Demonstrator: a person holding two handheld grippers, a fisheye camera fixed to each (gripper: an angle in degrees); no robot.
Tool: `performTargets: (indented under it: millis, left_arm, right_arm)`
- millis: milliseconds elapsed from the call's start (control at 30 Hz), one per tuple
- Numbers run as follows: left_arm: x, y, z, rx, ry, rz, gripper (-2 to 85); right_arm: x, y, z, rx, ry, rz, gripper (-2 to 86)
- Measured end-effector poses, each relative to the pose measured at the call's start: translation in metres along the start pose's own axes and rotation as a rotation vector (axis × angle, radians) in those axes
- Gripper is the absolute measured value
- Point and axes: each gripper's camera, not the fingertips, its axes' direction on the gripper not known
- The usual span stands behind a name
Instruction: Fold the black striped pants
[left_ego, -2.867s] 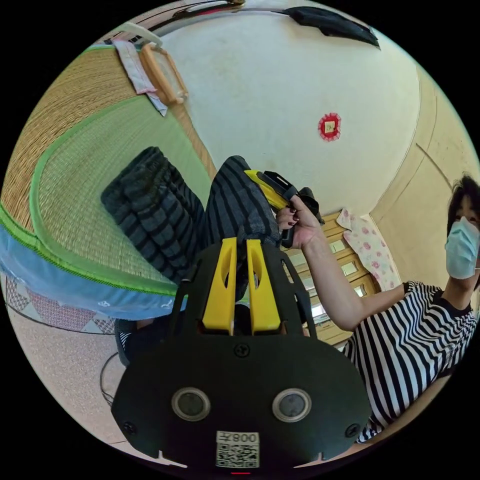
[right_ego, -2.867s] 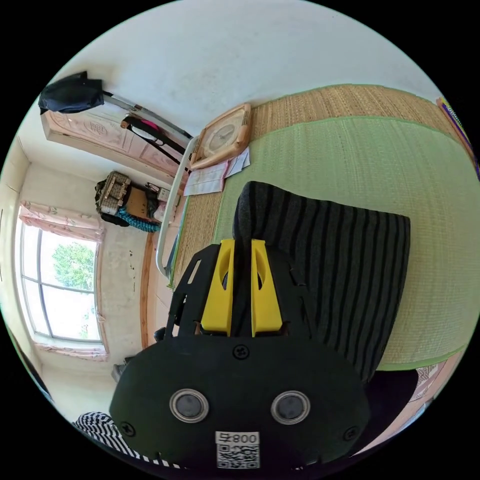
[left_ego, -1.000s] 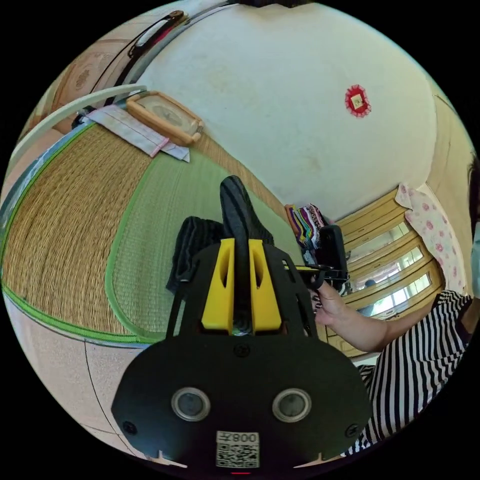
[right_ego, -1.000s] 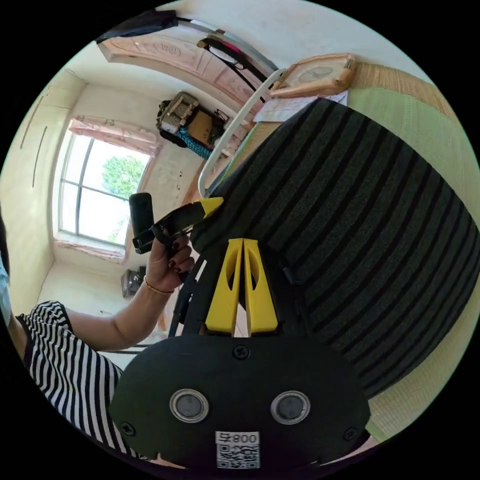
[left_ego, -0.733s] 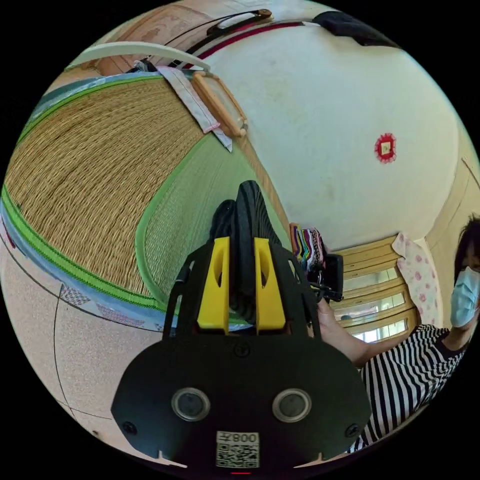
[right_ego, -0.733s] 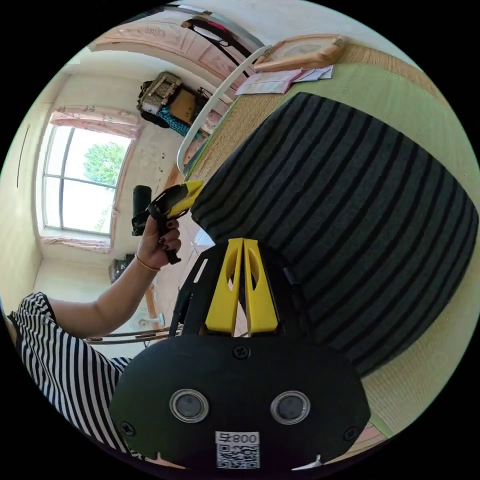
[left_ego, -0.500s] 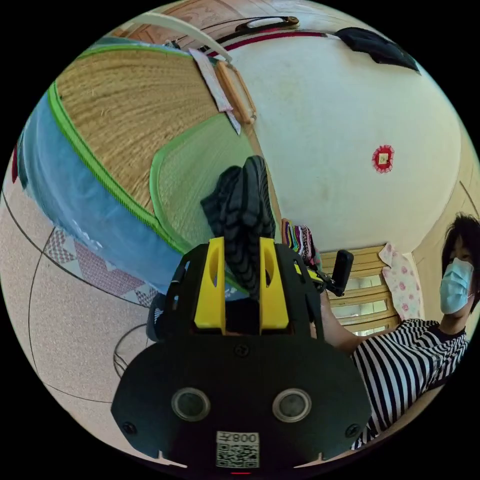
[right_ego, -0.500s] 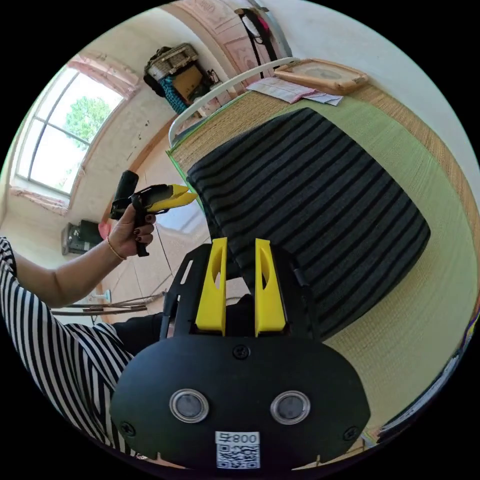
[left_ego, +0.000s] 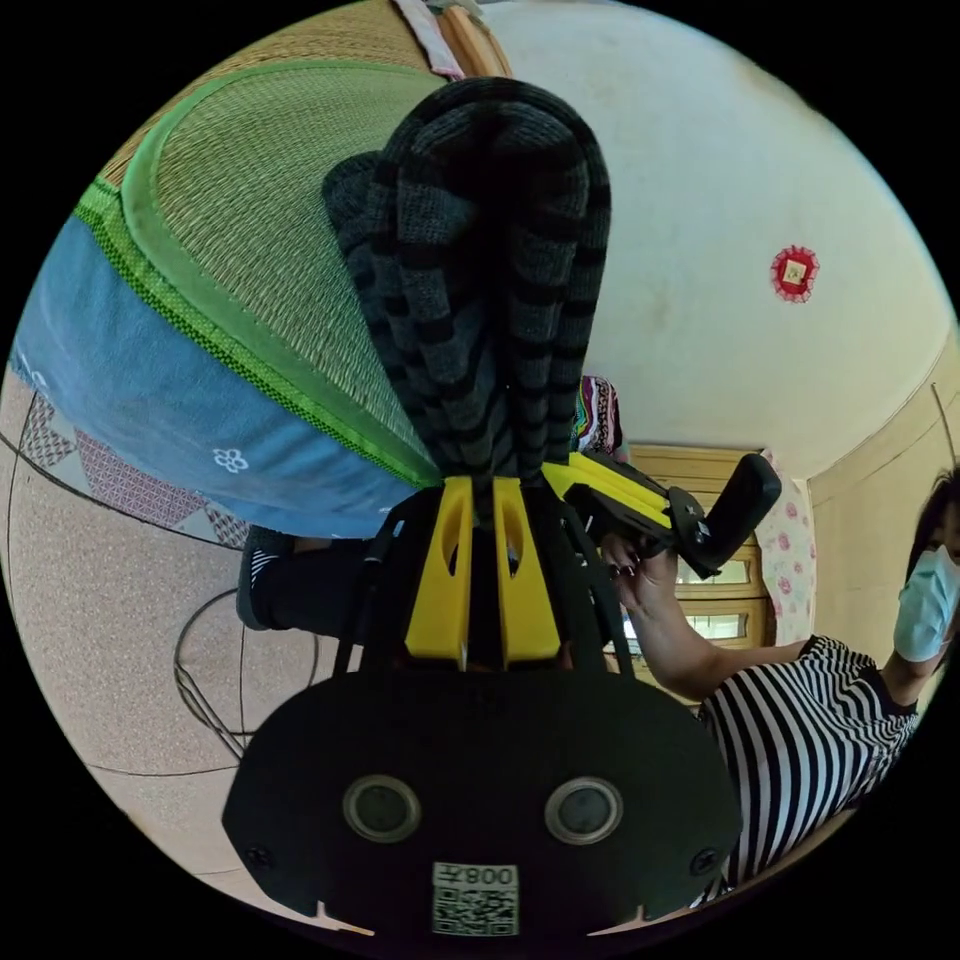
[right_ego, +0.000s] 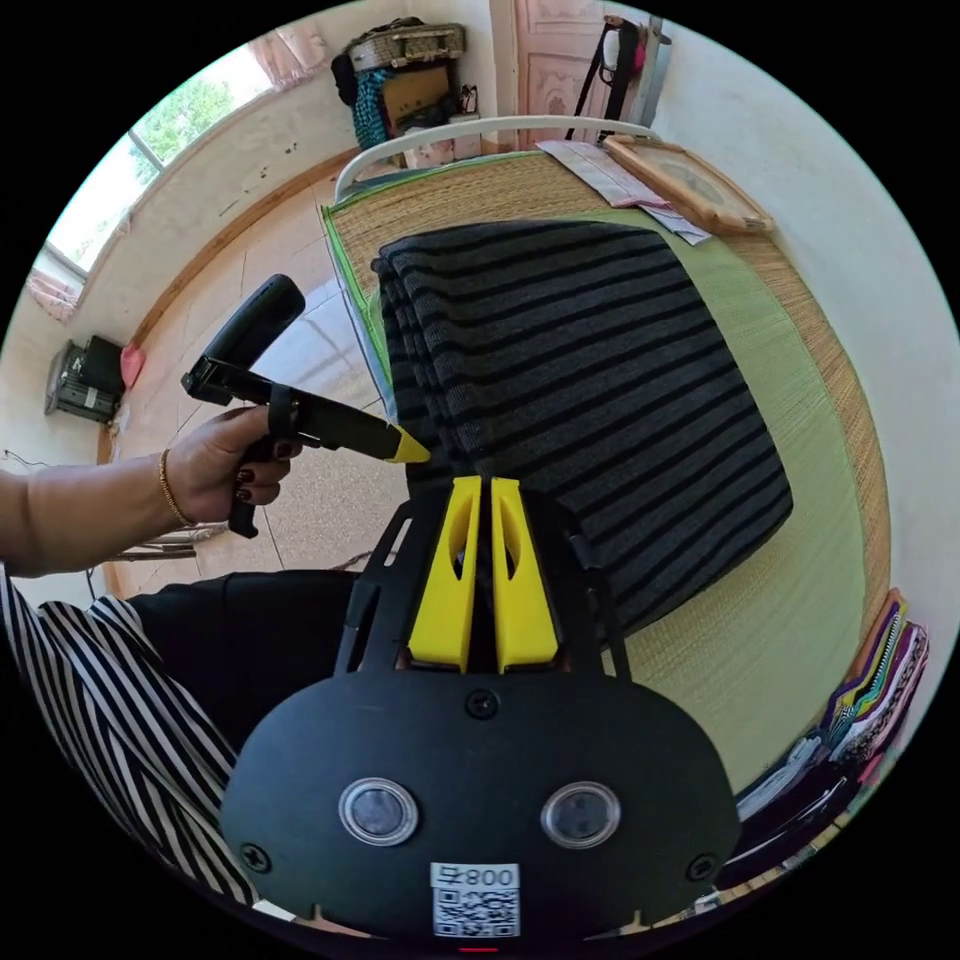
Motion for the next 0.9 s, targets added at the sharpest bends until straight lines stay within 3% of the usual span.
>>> performTargets:
  millis: [133, 500, 667, 833, 900]
  left_arm:
    - [0.02, 0.002, 0.01, 0.01, -0.058, 0.049, 3.5]
    - [0.034, 0.03, 0.009, 0.012, -0.17, 0.007, 2.5]
    - [0.084, 0.029, 0.007, 0.076, -0.142, 0.184, 0.6]
    - [0.101, -0.002, 0.029, -0.002, -0.402, 0.246, 0.0]
    - [0.096, 0.002, 0.03, 0.008, -0.369, 0.22, 0.0]
  right_arm:
    - [-0.007, 0.012, -0.028, 0.057, -0.014, 0.008, 1.2]
    - [-0.027, 0.037, -0.005, 0.002, 0.04, -0.021, 1.6]
    - [-0.012, 0.052, -0.016, 0.045, 0.014, 0.05, 1.8]
    - [0.012, 0.073, -0.047, 0.087, -0.028, 0.097, 1.7]
    - [0.029, 0.084, -0.065, 0.09, -0.075, 0.123, 1.2]
